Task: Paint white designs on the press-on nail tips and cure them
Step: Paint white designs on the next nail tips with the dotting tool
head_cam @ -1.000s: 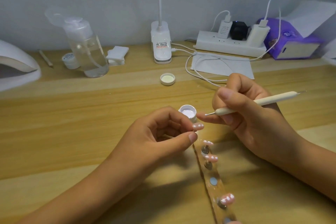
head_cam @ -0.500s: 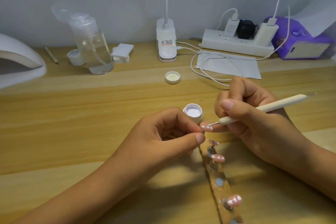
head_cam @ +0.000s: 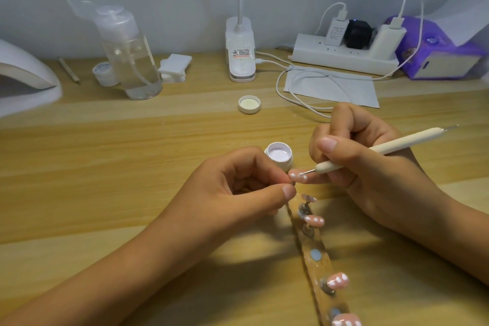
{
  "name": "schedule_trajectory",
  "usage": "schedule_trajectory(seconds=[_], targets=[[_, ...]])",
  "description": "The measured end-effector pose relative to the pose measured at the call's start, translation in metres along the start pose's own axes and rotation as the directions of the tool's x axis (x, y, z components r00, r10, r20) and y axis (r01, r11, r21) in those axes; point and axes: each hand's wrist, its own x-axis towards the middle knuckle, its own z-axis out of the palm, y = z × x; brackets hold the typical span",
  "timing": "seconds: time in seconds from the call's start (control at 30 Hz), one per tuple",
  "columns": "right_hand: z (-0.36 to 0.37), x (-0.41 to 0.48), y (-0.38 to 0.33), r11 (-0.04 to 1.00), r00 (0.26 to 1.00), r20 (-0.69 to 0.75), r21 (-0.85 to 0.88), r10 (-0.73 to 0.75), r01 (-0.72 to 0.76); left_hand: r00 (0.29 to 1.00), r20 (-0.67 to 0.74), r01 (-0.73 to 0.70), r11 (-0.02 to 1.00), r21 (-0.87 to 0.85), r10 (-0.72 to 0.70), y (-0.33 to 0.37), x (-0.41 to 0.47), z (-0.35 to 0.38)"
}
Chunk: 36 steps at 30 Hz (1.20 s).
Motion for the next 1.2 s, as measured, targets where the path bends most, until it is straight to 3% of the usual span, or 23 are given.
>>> schedule_trajectory(seconds=[1.2], targets=[[0.0003,0.0011,-0.0006,0.999,1.000,-0.017,0.053,0.013,-0.013,1.000,-0.005,0.000,1.000,0.018,0.000,-0.0006,0.0002,0.0000]])
